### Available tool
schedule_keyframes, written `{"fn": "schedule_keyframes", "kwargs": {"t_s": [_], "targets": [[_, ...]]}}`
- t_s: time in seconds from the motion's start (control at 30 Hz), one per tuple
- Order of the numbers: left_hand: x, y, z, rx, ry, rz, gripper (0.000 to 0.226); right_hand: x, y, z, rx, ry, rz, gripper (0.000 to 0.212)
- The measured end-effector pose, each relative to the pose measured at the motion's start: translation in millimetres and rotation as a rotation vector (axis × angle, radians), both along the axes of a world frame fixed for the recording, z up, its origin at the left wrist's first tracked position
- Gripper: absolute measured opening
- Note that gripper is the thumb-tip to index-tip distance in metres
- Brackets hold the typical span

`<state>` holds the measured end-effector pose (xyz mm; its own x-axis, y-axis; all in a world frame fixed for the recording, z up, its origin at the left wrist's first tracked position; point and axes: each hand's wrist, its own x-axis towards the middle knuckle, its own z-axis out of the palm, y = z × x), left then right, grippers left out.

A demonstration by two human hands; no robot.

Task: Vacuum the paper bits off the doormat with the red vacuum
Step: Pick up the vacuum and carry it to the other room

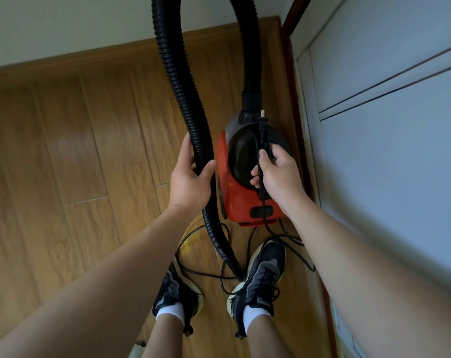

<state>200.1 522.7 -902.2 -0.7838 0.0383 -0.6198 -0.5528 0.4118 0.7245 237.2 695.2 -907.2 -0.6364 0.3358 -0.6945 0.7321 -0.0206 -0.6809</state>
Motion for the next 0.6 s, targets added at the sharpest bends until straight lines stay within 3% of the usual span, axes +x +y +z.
{"fn": "schedule_keyframes", "kwargs": {"t_s": [0.13,0.3,0.6], "targets": [[3,1,4,0.004,0.002,-0.005,0.070,4,-1,-4,0.070,-0.004,0.039,0.020],[6,-1,7,0.003,-0.005,0.010,0.070,9,1,-3,0.165,-0.040,0.117,0.038],[14,-6,22,-0.015,0.023,0.025,0.070,7,8,24,0.410,-0.042,0.432,0.055]]}}
